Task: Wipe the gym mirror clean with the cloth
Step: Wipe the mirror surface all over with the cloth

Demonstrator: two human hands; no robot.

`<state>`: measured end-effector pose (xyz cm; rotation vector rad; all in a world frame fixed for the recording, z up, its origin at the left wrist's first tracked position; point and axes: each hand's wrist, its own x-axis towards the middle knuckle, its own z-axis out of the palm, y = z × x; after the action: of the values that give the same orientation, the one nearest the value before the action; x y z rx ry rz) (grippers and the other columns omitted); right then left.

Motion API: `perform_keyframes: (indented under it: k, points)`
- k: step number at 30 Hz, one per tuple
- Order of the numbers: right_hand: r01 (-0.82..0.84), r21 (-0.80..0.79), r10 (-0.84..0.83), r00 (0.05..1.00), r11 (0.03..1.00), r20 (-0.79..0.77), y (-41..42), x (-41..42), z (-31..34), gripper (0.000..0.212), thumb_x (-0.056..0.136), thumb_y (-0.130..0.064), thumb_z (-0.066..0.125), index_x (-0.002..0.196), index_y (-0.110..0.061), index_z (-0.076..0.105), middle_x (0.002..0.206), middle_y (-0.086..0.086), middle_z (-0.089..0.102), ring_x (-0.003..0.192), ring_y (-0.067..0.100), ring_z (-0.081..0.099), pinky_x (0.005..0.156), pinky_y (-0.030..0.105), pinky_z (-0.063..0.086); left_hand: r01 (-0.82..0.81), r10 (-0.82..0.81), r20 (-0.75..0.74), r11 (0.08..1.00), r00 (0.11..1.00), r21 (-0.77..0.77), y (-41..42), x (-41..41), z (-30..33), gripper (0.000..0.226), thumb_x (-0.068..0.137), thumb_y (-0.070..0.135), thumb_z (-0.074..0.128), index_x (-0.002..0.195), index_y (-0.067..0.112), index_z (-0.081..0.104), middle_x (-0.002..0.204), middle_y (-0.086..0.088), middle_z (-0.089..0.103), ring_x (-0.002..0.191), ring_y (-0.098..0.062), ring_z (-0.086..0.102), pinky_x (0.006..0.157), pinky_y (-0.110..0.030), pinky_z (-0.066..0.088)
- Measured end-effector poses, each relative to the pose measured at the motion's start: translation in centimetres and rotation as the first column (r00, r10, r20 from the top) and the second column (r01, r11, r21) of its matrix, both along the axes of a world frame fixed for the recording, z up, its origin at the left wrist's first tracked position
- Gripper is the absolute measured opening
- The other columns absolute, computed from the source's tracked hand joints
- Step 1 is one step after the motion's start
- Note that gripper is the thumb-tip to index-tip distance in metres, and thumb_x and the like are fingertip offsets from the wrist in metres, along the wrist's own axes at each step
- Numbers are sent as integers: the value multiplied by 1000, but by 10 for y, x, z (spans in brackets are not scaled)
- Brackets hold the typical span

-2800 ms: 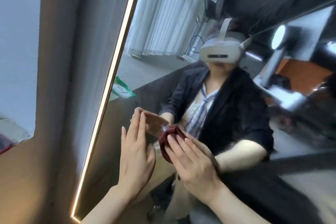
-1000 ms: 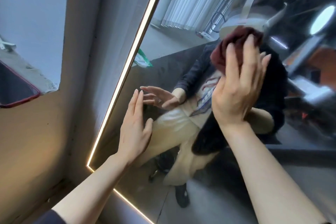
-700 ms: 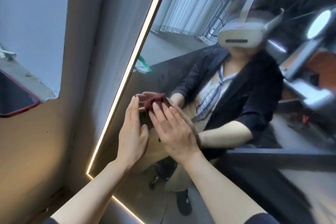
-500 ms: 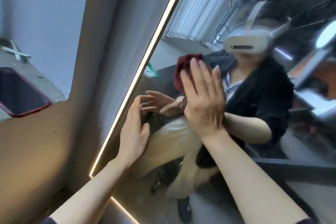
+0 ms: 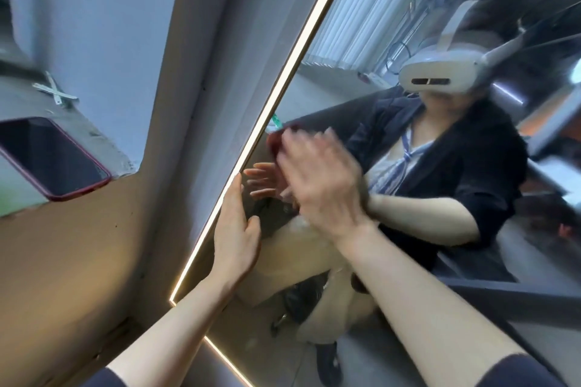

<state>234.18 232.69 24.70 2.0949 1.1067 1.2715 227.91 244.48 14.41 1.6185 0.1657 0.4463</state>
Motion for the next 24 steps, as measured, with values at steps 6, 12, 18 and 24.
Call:
perform_keyframes:
  k: [6,12,18,24]
  points:
    - [-64,447,-80,952,892,296,46,32,102,40,100,-4,47,138,-1,57,147,23,49,136,39,48,118,46,29,-14,14,25,1000,1000,-1,2,8,16,69,94,-7,50,155,16,25,160,-5,30,144,-18,33,116,-32,25]
    - [-36,346,-21,987,938,160,55,35,27,43,102,-3,42,145,0,50,152,22,44,137,38,48,119,45,33,-89,89,16,996,996,-31,6,17,6,66,92,-10,50,151,13,33,153,-9,35,137,-20,39,113,-30,30]
    - [42,-42,-50,974,998,-222,0,-1,-78,49,102,-10,50,150,-4,42,156,16,40,145,32,39,122,43,27,-72,72,-5,995,997,-67,7,10,0,58,95,-9,49,148,13,37,153,-8,36,136,-18,40,118,-38,32]
    - [-2,208,12,999,978,-44,-27,-25,-28,32,100,-4,56,131,-2,64,140,18,58,134,34,53,119,45,34,-9,9,1,1000,1000,-16,-3,6,4,65,92,-11,48,151,13,33,155,-9,37,140,-21,40,119,-41,31]
